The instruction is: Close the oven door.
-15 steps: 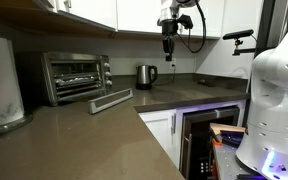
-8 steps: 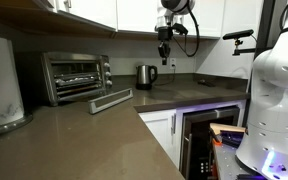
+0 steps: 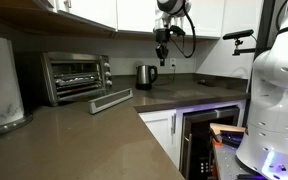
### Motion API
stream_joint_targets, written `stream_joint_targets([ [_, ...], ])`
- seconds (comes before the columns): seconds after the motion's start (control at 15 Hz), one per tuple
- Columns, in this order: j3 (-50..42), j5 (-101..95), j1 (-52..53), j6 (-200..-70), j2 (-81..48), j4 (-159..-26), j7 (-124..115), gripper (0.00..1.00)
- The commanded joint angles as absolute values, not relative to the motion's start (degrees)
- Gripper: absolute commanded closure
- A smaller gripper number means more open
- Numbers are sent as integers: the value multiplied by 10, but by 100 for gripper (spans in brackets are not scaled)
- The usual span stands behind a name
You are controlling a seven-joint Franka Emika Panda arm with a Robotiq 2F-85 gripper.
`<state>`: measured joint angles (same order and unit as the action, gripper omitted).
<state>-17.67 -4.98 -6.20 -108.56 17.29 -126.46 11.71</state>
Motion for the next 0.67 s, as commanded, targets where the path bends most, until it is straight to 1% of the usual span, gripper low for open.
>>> stream_joint_targets([
  [0.0,-155,-48,-82,-1128,163,-1279,96,100],
  [0.4,-135,-45,-79,-1268,110,-1292,59,100],
  [0.6,-127,-61,-84,-1311,78,-1288,27,100],
])
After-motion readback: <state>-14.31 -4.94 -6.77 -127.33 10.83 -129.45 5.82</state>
